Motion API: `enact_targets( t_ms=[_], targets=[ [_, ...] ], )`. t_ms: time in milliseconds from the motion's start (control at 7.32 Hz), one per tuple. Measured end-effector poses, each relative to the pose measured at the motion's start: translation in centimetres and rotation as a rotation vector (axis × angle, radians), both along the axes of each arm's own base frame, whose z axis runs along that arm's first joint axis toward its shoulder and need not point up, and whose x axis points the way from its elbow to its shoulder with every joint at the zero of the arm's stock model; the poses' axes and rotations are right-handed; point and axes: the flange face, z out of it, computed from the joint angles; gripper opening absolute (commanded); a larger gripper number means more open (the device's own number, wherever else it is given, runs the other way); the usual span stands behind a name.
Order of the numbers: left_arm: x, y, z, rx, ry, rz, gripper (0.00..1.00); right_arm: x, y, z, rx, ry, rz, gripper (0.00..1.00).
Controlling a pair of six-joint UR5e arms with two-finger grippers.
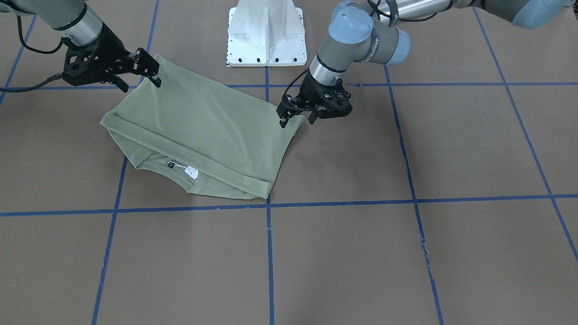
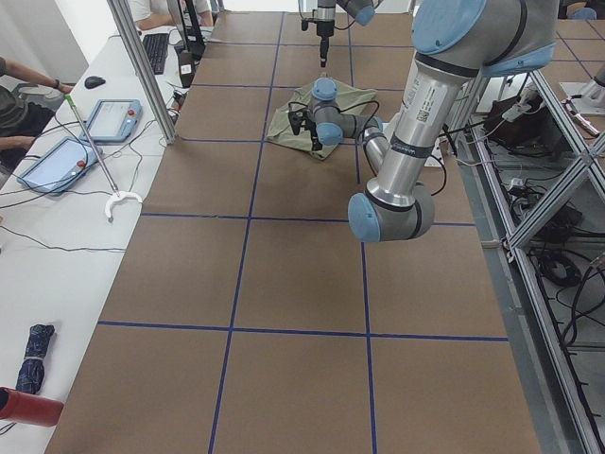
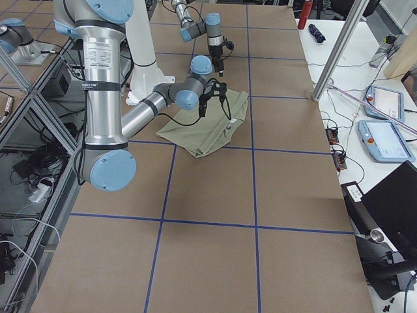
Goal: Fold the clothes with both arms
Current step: 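Grasp the shirt corner with the left gripper while the right gripper releases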
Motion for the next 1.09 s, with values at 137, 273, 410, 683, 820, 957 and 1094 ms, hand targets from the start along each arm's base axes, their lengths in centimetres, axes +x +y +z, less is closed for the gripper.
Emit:
enact_targets(
  t_ms=[137,273,410,683,820,957,1094],
  targets=[
    [2.3,3.4,0.3,-0.028,-0.005,0.005,0.96,0.6,-0.9,-0.4,0.004,-0.007,0.022,1.00],
    [3.3,4.9,0.6,-0.039,-0.012,0.002,0.94,0.8,-1.3,-0.4,0.004,-0.007,0.030,1.00],
    [3.5,5.0,0.8,-0.047,-0.023,-0.006,0.94,0.8,-1.5,-0.4,0.004,-0.008,0.033,1.00],
    [3.1,3.7,1.4,-0.059,-0.055,-0.035,0.93,0.8,-1.5,-0.4,0.004,-0.009,0.034,1.00],
    [3.0,2.8,2.0,-0.064,-0.071,-0.051,0.91,0.8,-1.5,-0.4,0.004,-0.009,0.032,1.00],
    [3.1,2.3,2.4,-0.068,-0.082,-0.057,0.84,0.8,-1.5,-0.4,0.003,-0.010,0.032,1.00],
    [3.2,2.1,2.6,-0.069,-0.087,-0.059,0.58,0.8,-1.5,-0.4,0.003,-0.010,0.032,1.00]
  ],
)
